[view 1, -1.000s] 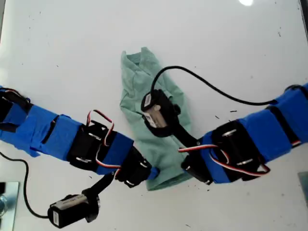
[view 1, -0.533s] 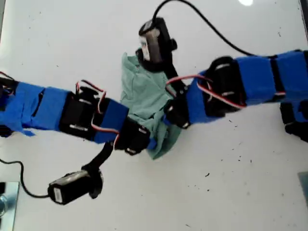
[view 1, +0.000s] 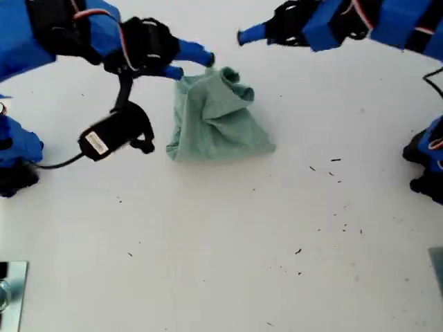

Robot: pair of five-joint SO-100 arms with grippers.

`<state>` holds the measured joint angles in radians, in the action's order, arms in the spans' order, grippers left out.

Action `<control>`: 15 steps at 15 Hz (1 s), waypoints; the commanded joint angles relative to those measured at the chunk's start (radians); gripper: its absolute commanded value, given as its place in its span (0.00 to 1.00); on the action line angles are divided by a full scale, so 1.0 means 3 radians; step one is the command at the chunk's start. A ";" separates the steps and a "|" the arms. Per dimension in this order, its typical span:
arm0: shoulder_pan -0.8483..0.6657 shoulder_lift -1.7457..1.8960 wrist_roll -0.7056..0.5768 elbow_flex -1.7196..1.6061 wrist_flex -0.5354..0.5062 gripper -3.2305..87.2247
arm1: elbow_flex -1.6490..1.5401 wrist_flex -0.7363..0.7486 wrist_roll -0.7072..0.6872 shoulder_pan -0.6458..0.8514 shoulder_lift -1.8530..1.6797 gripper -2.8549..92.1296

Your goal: Fold t shirt

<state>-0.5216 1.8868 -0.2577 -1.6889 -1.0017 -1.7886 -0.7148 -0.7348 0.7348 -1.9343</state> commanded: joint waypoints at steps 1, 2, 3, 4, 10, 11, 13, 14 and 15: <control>-0.0450 0.2066 0.0046 -0.1785 0.0608 0.28 | -0.1544 0.0353 0.0225 0.0573 -0.1974 0.26; -0.0583 0.2654 -0.0010 -0.2270 0.0598 0.27 | -0.1769 -0.0112 0.0153 0.0706 -0.2500 0.26; -0.0583 0.3160 -0.0010 -0.2679 0.0516 0.26 | -0.1984 -0.0542 0.0082 0.0741 -0.3027 0.27; -0.0501 0.3687 0.0020 -0.3094 0.0424 0.24 | -0.2229 -0.0905 0.0077 0.0695 -0.3595 0.28; 0.0481 0.5737 0.0542 -0.4638 -0.0179 0.08 | -0.3620 -0.1938 0.0818 -0.0798 -0.5236 0.18; 0.0491 0.5722 0.0491 -0.4801 -0.0153 0.03 | -0.3738 -0.2025 0.0741 -0.0931 -0.5236 0.06; 0.0562 0.5727 0.0491 -0.5190 -0.0072 0.03 | -0.3712 -0.1841 0.0542 -0.1232 -0.5236 0.05; 0.0603 0.5727 0.0389 -0.5154 -0.0092 0.03 | -0.3528 -0.1457 0.0440 -0.1432 -0.5118 0.05; 0.0583 0.5727 0.0317 -0.5175 -0.0082 0.03 | -0.3201 -0.1002 0.0383 -0.1636 -0.4541 0.05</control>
<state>-0.3620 3.5972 -0.1381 -3.2260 -1.0446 -2.8977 -1.1842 -0.5860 0.3114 -3.4561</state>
